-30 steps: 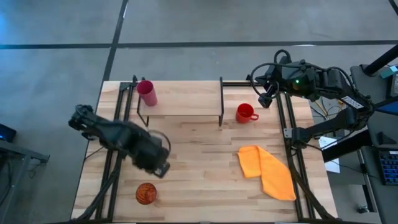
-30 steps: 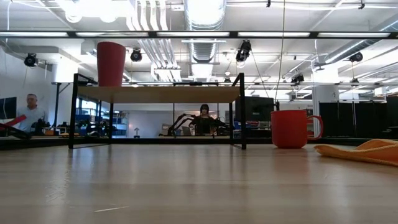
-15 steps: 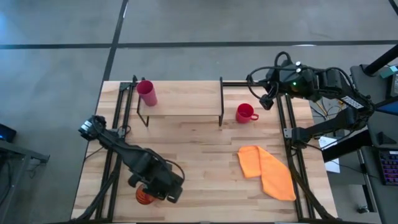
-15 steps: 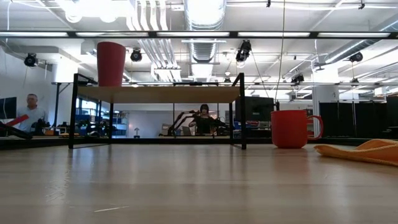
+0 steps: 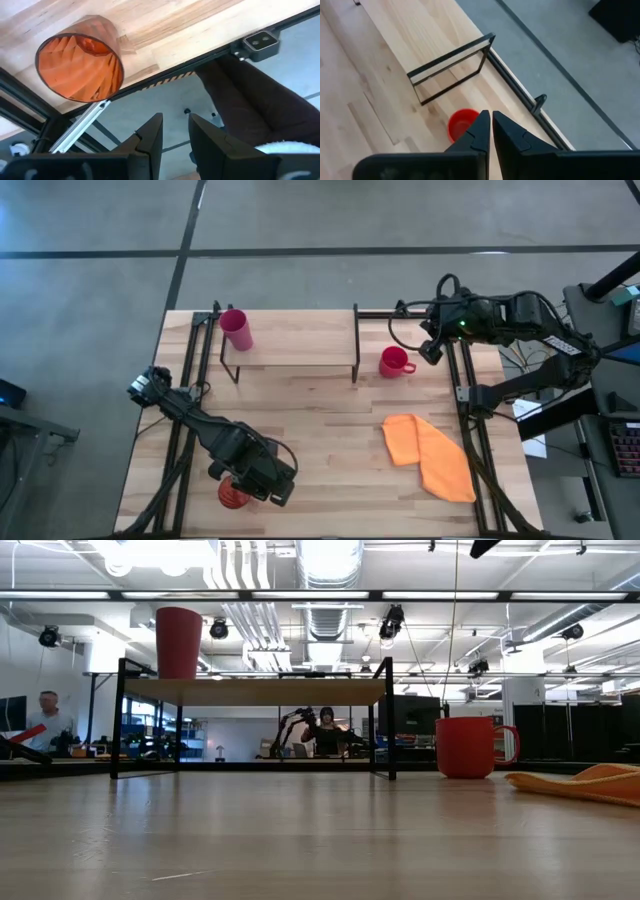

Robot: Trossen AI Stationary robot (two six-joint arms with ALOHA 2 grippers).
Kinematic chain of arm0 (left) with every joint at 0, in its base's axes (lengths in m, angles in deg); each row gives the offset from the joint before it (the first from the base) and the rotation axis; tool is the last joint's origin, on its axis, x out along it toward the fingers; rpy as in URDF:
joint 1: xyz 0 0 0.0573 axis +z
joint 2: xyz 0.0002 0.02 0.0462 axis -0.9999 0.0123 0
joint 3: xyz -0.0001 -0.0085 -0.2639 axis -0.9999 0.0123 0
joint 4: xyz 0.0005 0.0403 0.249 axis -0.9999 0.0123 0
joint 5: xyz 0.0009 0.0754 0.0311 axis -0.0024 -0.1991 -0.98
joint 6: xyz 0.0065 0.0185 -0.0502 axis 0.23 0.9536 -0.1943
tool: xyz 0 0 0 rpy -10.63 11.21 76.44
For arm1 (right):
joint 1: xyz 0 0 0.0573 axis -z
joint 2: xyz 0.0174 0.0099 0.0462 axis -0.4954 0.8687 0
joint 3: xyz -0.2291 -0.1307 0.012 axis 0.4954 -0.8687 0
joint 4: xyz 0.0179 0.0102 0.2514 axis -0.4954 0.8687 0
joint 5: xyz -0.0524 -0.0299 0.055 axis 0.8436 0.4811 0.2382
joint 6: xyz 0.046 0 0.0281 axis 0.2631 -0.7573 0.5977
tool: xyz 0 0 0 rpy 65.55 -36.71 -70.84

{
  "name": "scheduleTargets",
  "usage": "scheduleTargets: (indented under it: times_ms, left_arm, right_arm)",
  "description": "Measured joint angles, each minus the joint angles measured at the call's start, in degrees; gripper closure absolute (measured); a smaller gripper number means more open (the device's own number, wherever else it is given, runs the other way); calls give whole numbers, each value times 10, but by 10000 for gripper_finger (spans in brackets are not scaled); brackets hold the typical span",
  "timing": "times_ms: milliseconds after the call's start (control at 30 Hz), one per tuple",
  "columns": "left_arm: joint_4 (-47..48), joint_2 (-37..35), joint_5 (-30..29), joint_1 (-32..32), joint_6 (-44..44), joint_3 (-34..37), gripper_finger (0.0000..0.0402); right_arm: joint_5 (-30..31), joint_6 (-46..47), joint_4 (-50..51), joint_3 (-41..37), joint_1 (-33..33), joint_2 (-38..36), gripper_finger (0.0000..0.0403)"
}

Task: Stack small to large cups/mugs on shelf
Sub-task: Put the orange glass on the shelf

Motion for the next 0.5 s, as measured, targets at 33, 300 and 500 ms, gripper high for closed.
scheduleTargets:
  times_ms: [33, 300, 500]
  left_arm:
    - [0, 0, 1, -3, 0, 3, 323]
    - [-1, 0, 59, -26, -11, 42, 303]
    - [-2, 0, 77, -33, -11, 93, 279]
  right_arm:
    - [0, -2, -7, -5, 0, 0, 386]
    - [2, -8, -32, -51, 0, 0, 359]
    - [2, -5, -38, -82, 0, 0, 336]
